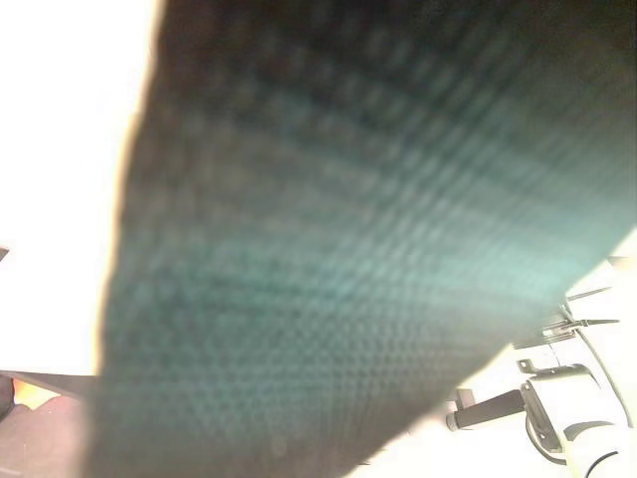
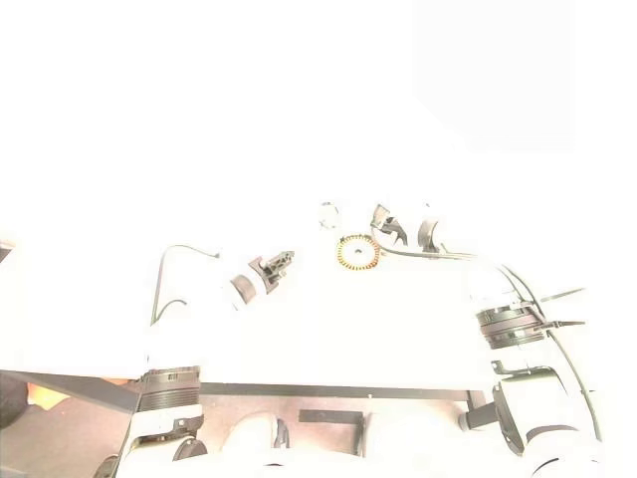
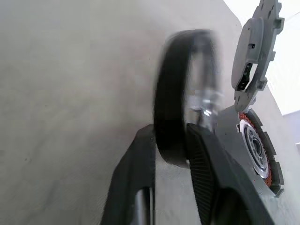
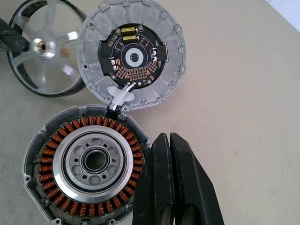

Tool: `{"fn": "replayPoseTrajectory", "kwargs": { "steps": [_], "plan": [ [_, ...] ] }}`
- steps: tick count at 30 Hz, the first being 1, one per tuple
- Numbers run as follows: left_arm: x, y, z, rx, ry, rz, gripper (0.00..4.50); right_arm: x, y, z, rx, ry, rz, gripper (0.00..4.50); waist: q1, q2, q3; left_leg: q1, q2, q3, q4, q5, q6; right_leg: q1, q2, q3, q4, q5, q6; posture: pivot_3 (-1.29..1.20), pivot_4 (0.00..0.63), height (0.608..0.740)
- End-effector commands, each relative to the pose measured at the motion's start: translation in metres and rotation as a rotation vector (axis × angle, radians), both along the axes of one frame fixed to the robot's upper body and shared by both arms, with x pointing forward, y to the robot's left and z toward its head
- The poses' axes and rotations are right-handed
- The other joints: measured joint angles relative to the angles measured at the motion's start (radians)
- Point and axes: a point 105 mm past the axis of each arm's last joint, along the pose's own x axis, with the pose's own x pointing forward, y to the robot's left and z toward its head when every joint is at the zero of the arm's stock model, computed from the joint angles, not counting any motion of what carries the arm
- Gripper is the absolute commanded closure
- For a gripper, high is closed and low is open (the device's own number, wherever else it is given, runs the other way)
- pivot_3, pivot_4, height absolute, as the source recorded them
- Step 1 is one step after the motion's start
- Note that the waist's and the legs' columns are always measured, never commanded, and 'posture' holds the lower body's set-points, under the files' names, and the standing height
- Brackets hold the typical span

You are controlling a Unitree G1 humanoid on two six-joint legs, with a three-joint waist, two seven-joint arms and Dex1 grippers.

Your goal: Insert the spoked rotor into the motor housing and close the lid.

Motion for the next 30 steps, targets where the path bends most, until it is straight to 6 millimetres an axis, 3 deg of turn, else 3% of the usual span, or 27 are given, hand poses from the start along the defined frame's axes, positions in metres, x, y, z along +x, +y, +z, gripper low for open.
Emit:
{"fn": "replayPoseTrajectory", "kwargs": {
  "steps": [1, 7, 11, 15, 18, 22, 27, 30],
  "plan": [
    [-0.001, 0.008, 0.013, -0.008, -0.053, 0.014, 4.21, 0.004, 0.006, 0.017, 0.007, -0.065, 0.020, 4.50, 0.000, 0.000, 0.000, 0.000, 0.000, 0.000, 0.000, 0.000, 0.000, 0.000, 0.000, 0.000, 0.000, 0.000, 0.000, 0.00, 0.000, 0.740],
    [-0.012, 0.020, 0.010, -0.006, -0.047, 0.038, 4.21, 0.005, 0.007, 0.016, 0.008, -0.066, 0.023, 4.50, -0.002, 0.000, 0.000, 0.000, 0.000, 0.000, 0.000, 0.000, 0.000, 0.000, 0.000, 0.000, 0.000, 0.000, 0.000, 0.00, 0.000, 0.740],
    [-0.031, 0.034, 0.008, -0.038, -0.029, 0.044, 4.21, 0.005, 0.006, 0.016, 0.006, -0.066, 0.023, 4.50, -0.006, 0.000, 0.000, 0.000, 0.000, 0.000, 0.000, 0.000, 0.000, 0.000, 0.000, 0.000, 0.000, 0.000, 0.000, 0.00, 0.000, 0.740],
    [-0.056, 0.027, 0.013, -0.137, 0.020, -0.084, 4.21, 0.006, 0.004, 0.016, 0.002, -0.069, 0.017, 4.50, -0.004, 0.000, 0.000, 0.000, 0.000, 0.001, 0.000, 0.000, 0.000, 0.000, 0.000, 0.000, 0.000, 0.000, 0.000, 0.00, 0.000, 0.740],
    [-0.063, 0.016, 0.020, -0.220, 0.055, -0.185, 4.21, 0.006, 0.000, 0.016, -0.002, -0.075, 0.003, 4.50, 0.002, 0.000, 0.000, 0.000, 0.000, 0.001, 0.001, 0.000, 0.000, 0.001, 0.000, 0.000, 0.001, 0.000, 0.000, 0.00, 0.000, 0.740],
    [-0.052, -0.009, 0.043, -0.361, 0.070, -0.291, 4.21, 0.008, -0.007, 0.018, -0.010, -0.084, -0.021, 4.50, 0.013, 0.000, 0.000, 0.002, 0.000, 0.001, 0.003, 0.001, -0.001, 0.003, 0.000, 0.000, 0.001, 0.000, 0.000, 0.00, 0.000, 0.740],
    [-0.011, -0.050, 0.071, -0.489, 0.136, -0.331, 4.21, 0.014, -0.025, 0.024, -0.025, -0.109, -0.088, 4.50, 0.023, 0.000, 0.000, 0.003, 0.000, 0.001, 0.004, 0.006, -0.003, 0.004, 0.000, 0.001, 0.001, 0.000, 0.000, 0.00, 0.000, 0.740],
    [0.001, -0.068, 0.075, -0.528, 0.205, -0.345, 4.21, 0.018, -0.034, 0.029, -0.039, -0.124, -0.119, 4.50, 0.022, -0.001, 0.000, 0.003, 0.000, 0.001, 0.004, 0.006, -0.003, 0.005, 0.000, 0.001, 0.000, 0.002, 0.002, 0.00, 0.000, 0.740]
  ]
}}
